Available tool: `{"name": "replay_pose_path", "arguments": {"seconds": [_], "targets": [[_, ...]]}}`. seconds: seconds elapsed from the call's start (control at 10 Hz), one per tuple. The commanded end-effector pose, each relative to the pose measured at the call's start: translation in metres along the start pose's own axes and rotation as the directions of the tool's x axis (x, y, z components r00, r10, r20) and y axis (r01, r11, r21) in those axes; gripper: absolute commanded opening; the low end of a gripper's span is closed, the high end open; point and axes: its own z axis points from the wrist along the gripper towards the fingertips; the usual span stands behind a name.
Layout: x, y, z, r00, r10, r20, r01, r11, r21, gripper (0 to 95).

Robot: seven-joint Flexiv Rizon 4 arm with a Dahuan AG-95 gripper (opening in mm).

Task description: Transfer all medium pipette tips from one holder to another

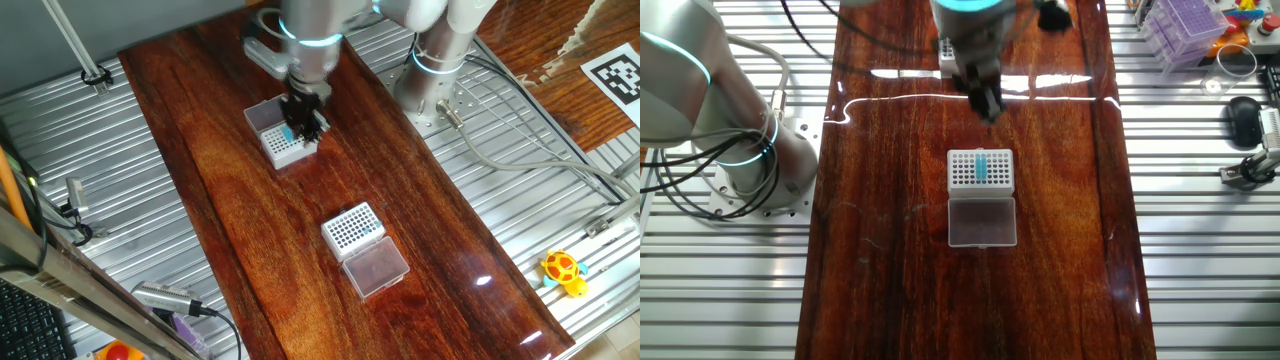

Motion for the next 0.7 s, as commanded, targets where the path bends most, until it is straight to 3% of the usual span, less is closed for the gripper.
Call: {"name": "replay_pose_path", "arguments": {"seconds": [0.1,0.2,0.3,0.4,0.5,0.6,0.7], "targets": [[-0.003,0.037,-0.002,0.999,0.034,-0.02,-0.034,0.999,-0.006,19.0],[-0.002,0.06,-0.001,0.998,0.059,-0.024,-0.059,0.998,0.001,19.0],[-0.002,0.066,0.0,0.997,0.068,-0.023,-0.068,0.998,0.0,19.0],[-0.002,0.066,0.0,0.998,0.064,-0.023,-0.064,0.998,0.0,19.0],[-0.002,0.066,0.0,0.999,0.041,-0.025,-0.041,0.999,0.009,0.0],[-0.002,0.066,0.0,0.999,0.004,-0.033,-0.003,1.0,0.007,0.0],[-0.002,0.066,0.0,0.996,-0.082,-0.044,0.082,0.997,-0.017,0.0]]}}
